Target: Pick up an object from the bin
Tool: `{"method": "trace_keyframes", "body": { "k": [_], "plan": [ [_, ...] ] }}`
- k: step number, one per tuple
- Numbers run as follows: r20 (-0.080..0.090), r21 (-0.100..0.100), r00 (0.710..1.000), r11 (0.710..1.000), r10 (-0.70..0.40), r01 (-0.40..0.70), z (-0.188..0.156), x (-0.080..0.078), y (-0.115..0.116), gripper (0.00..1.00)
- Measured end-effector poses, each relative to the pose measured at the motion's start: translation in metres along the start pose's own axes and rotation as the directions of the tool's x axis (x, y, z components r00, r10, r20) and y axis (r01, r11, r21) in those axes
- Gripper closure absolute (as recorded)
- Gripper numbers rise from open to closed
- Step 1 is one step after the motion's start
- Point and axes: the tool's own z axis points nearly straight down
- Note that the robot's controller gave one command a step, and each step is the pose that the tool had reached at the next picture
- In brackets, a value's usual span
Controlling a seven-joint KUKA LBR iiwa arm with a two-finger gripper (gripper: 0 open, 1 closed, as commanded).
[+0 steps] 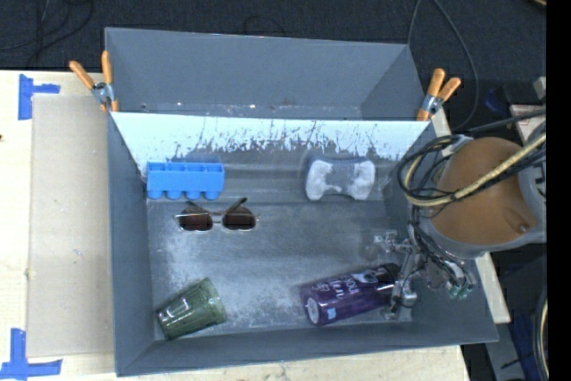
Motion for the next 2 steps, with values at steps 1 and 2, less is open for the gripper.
{"method": "trace_keyframes", "body": {
  "k": [1,2],
  "plan": [
    [-0.016,-0.005,0.999,0.999,-0.042,0.042,0.0386,-0.0111,0.0084,1.0],
    [-0.015,-0.005,0.999,0.999,-0.044,0.044,0.0385,-0.0111,0.0086,1.0]
  ]
}}
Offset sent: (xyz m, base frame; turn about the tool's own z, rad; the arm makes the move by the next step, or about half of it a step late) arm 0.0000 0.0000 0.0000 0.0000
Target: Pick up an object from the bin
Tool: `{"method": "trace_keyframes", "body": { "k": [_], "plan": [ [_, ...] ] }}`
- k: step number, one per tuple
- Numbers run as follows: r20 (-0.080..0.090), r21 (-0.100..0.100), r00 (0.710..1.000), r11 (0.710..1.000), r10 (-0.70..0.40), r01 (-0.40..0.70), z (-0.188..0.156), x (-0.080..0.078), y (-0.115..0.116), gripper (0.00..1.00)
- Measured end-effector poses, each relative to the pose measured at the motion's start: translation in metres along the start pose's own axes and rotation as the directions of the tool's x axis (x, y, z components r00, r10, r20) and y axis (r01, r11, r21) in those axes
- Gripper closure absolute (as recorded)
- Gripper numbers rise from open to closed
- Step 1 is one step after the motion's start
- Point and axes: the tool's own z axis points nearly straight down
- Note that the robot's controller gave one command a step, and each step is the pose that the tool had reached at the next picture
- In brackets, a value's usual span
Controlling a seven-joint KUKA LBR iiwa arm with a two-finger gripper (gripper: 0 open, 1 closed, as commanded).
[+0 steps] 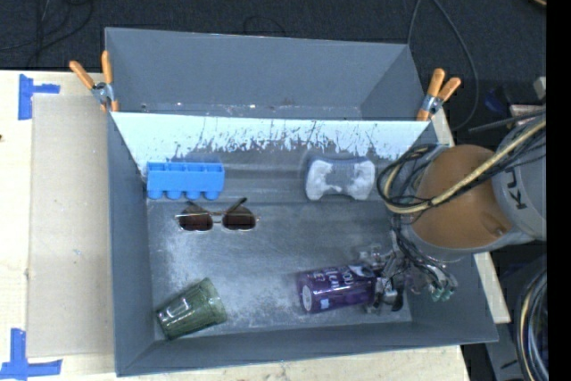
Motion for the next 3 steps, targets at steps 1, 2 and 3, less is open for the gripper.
{"method": "trace_keyframes", "body": {
  "k": [1,2,3],
  "plan": [
    [-0.006,-0.002,1.0,1.0,-0.002,0.002,-0.067,0.008,0.003,1.0],
    [-0.001,-0.001,1.0,1.0,0.0,0.0,-0.077,0.008,0.004,1.0],
    [-0.009,-0.003,1.0,1.0,-0.011,0.011,-0.127,0.01,0.011,1.0]
  ]
}}
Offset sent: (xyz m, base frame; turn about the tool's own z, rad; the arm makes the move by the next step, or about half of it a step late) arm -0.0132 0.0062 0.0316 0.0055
